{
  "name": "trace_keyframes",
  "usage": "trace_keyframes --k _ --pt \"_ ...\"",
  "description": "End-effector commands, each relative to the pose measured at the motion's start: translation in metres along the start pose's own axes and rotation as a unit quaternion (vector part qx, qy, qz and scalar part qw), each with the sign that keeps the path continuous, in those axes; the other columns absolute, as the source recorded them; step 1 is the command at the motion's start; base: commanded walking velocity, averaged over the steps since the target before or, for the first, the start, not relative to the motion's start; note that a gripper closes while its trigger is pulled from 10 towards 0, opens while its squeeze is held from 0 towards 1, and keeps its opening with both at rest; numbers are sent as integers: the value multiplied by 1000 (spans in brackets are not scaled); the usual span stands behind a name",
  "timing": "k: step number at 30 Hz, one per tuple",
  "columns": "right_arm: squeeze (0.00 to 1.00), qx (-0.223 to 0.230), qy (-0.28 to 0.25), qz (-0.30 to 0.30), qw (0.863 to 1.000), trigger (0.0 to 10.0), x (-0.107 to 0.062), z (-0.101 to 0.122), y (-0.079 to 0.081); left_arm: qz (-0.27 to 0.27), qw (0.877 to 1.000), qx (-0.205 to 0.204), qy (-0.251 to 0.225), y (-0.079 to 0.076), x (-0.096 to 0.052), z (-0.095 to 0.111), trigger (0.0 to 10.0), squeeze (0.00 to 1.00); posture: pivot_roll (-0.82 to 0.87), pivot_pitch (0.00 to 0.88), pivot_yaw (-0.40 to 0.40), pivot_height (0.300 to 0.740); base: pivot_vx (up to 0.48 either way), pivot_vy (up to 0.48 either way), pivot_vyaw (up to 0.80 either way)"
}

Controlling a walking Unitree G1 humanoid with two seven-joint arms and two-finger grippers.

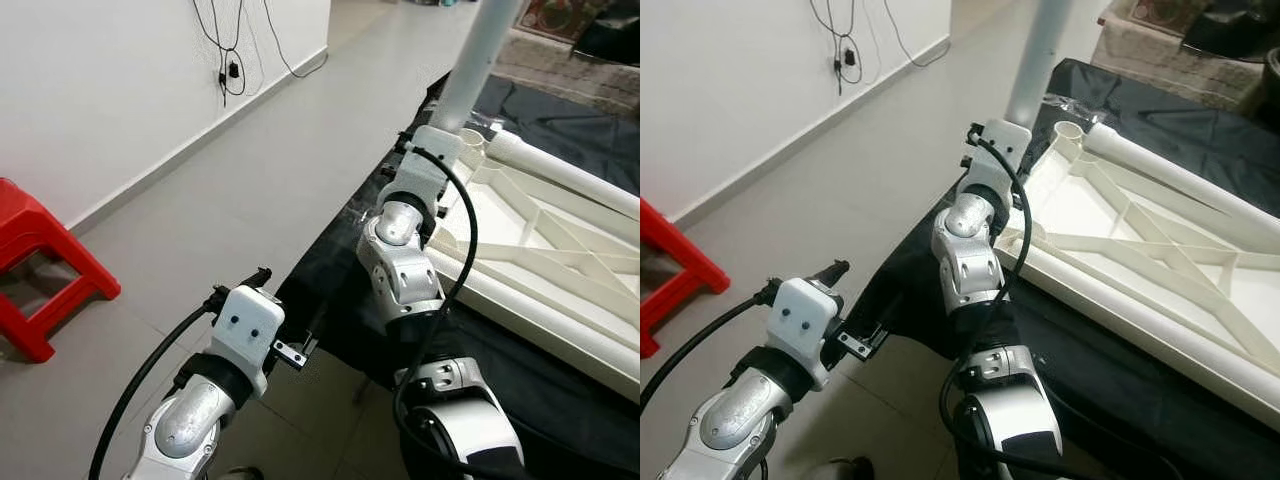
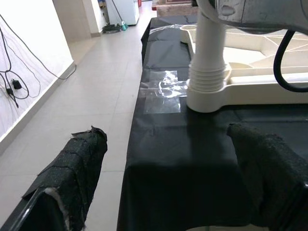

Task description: Building children table

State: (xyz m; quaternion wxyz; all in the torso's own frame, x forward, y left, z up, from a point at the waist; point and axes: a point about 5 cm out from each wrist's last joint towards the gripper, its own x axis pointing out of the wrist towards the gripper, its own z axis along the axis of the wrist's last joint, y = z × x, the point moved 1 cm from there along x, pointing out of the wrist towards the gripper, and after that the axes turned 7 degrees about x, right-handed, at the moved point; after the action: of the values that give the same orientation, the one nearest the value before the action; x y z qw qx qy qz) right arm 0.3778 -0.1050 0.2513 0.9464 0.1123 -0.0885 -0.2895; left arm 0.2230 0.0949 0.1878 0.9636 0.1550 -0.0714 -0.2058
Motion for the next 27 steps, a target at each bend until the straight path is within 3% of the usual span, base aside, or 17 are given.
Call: trace_keyframes --k 1,8,12,16,18,20,22,23,24,27 --pt "0 -63 84 -76 992 10000 -7 -48 -27 -12 1000 0 2 -3 0 -2 10000 0 136 158 -63 740 0 0 0" --pt "0 -48 89 -68 993 10000 -12 -46 -23 -13 1000 1 -1 -4 1 -1 10000 0 136 146 -61 740 0 0 0" --pt "0 -13 57 -30 998 10000 -11 -31 -15 -16 1000 1 0 -4 1 -3 10000 0 135 140 -60 740 0 0 0" --pt "0 72 14 68 995 10000 -9 -2 3 -17 1000 0 0 -4 2 -4 10000 0 136 133 -58 740 0 0 0" --pt "0 72 14 68 995 10000 -9 -2 3 -17 1000 0 0 -4 2 -4 10000 0 136 133 -58 740 0 0 0" --pt "0 128 -46 152 979 10000 -10 29 14 -17 1000 -4 0 -4 5 -4 10000 0 134 128 -56 740 0 0 0" --pt "0 128 -46 152 979 10000 -10 29 14 -17 1000 -4 0 -4 5 -4 10000 0 134 128 -56 740 0 0 0" --pt "0 143 -68 196 968 10000 -12 42 20 -16 1000 -12 0 -4 6 -5 10000 1000 131 127 -49 740 0 0 0" --pt "0 143 -68 196 968 10000 -12 42 20 -16 1000 -12 0 -4 6 -5 10000 1000 131 127 -49 740 0 0 0" --pt "0 180 -59 321 928 10000 -25 55 35 -12 1000 -10 4 0 15 -5 10000 1000 127 113 -48 740 0 0 0"
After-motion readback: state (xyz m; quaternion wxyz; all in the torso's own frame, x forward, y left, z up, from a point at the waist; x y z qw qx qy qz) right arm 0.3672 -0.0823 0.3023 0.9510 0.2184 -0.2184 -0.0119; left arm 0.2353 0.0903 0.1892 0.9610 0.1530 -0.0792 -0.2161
